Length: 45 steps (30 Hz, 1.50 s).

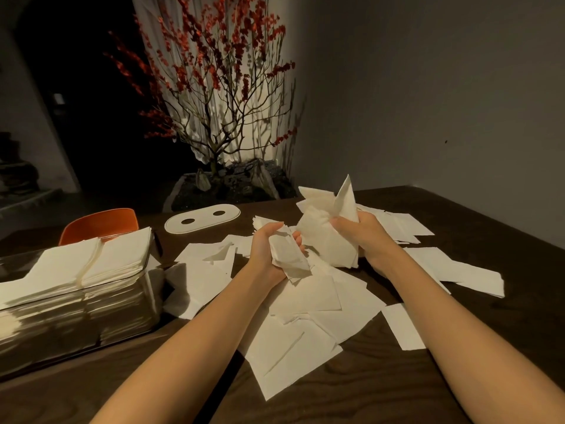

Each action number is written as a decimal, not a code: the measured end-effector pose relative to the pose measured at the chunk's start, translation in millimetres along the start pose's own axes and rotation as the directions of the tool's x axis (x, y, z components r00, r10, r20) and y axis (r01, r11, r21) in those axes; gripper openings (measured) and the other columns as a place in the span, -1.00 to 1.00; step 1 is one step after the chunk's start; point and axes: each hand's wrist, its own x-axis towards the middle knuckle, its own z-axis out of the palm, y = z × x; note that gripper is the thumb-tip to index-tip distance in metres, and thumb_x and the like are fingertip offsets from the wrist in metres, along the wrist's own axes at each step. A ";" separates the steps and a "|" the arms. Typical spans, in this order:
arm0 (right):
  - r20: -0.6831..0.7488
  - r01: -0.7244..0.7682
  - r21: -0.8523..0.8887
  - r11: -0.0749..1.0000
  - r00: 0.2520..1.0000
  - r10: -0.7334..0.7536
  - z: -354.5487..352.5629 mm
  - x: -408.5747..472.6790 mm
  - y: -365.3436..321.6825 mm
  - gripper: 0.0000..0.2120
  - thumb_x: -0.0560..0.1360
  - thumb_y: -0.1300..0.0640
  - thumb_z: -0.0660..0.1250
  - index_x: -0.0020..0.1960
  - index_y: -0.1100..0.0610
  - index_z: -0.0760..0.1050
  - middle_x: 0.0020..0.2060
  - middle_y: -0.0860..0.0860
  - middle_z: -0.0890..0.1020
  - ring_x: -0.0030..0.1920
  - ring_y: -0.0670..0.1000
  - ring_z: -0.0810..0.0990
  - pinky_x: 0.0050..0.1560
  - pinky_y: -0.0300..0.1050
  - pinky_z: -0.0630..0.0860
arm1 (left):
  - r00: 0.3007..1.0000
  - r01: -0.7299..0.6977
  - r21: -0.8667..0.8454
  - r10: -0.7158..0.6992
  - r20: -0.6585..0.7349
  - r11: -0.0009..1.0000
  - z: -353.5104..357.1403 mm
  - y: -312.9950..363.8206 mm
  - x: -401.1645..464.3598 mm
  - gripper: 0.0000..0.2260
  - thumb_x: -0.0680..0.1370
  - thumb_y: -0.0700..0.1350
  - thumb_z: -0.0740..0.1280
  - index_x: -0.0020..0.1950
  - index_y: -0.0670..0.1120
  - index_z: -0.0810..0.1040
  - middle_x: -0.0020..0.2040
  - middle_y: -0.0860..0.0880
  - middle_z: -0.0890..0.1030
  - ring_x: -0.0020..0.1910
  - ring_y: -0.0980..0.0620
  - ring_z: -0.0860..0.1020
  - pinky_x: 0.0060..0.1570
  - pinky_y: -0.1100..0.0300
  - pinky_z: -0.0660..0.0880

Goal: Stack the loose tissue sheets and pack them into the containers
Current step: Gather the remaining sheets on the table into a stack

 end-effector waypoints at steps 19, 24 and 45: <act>-0.042 -0.225 0.483 0.846 0.959 0.280 25.5 -5.5 8.6 -0.69 0.54 0.07 0.34 0.24 0.05 0.38 0.11 0.08 0.59 -0.02 0.09 0.59 -0.12 0.04 0.57 | 0.942 -0.180 0.359 0.265 -0.204 0.916 21.2 -8.7 -1.9 -0.72 0.62 0.01 0.18 0.28 -0.08 0.38 0.15 -0.14 0.54 0.06 -0.08 0.51 0.17 0.01 0.43; -0.161 -0.171 0.406 0.898 0.954 0.255 34.8 -7.7 12.2 -0.68 0.52 -0.01 0.37 0.20 0.02 0.36 0.04 0.07 0.58 -0.03 0.13 0.61 0.00 0.16 0.61 | 0.809 -0.352 0.679 0.574 -0.126 0.645 25.9 -12.6 -0.4 -0.66 0.63 -0.07 0.17 0.37 -0.11 0.24 0.18 -0.06 0.40 0.08 -0.01 0.42 0.13 0.06 0.44; 0.091 -0.180 0.683 0.708 0.983 0.161 34.7 -19.9 -10.0 -0.80 0.58 -0.09 0.21 0.15 -0.04 0.40 -0.03 0.02 0.59 0.00 0.05 0.57 -0.07 -0.05 0.55 | 0.670 -0.448 0.887 0.614 0.417 -0.113 19.1 -24.5 3.7 -0.30 0.42 0.09 0.48 0.43 0.03 0.19 0.29 0.00 0.25 0.25 0.09 0.20 0.32 0.10 0.28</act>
